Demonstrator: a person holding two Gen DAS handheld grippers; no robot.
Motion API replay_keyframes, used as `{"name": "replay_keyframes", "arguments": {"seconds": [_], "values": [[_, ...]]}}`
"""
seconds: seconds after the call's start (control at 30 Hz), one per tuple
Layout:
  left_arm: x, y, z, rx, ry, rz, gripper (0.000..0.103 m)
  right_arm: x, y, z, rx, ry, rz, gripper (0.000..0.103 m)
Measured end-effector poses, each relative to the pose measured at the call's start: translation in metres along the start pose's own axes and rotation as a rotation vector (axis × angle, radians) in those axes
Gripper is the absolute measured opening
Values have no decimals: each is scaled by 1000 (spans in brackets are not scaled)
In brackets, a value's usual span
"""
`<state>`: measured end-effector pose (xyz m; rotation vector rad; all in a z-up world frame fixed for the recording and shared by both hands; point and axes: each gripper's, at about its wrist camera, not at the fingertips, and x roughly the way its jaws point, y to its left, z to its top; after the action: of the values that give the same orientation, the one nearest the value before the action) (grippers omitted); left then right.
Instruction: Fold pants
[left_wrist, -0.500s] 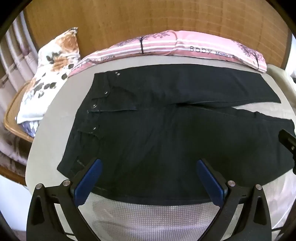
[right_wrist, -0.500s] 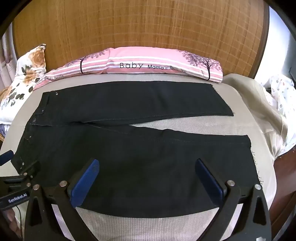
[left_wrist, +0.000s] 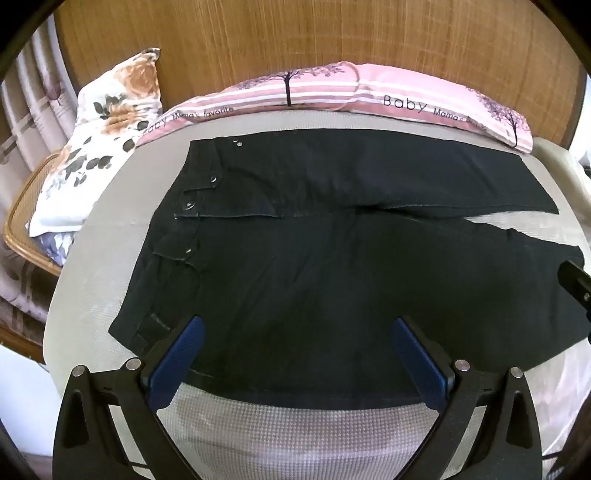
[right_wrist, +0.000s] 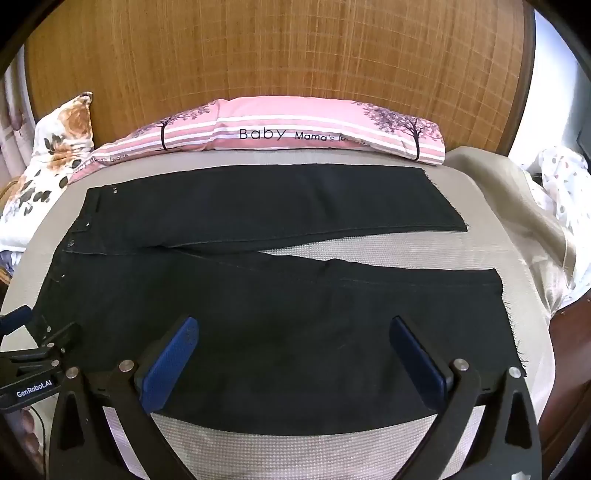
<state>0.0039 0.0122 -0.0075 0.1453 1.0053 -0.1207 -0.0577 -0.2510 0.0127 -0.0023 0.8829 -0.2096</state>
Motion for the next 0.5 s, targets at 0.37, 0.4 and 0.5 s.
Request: {"name": "replay_keyframes", "arguments": {"seconds": [0.37,0.4,0.5], "values": [[-7,1,-3,18,-62,1,101,-6,1,2,-13,-21,17,101],[-7,0,-3,25,-68,-9,101,-6,1,2,-11,-19,15,101],[-7,-4,-3,49,-61,-13,101,-3,1,1,-16,-7,-1,101]]}}
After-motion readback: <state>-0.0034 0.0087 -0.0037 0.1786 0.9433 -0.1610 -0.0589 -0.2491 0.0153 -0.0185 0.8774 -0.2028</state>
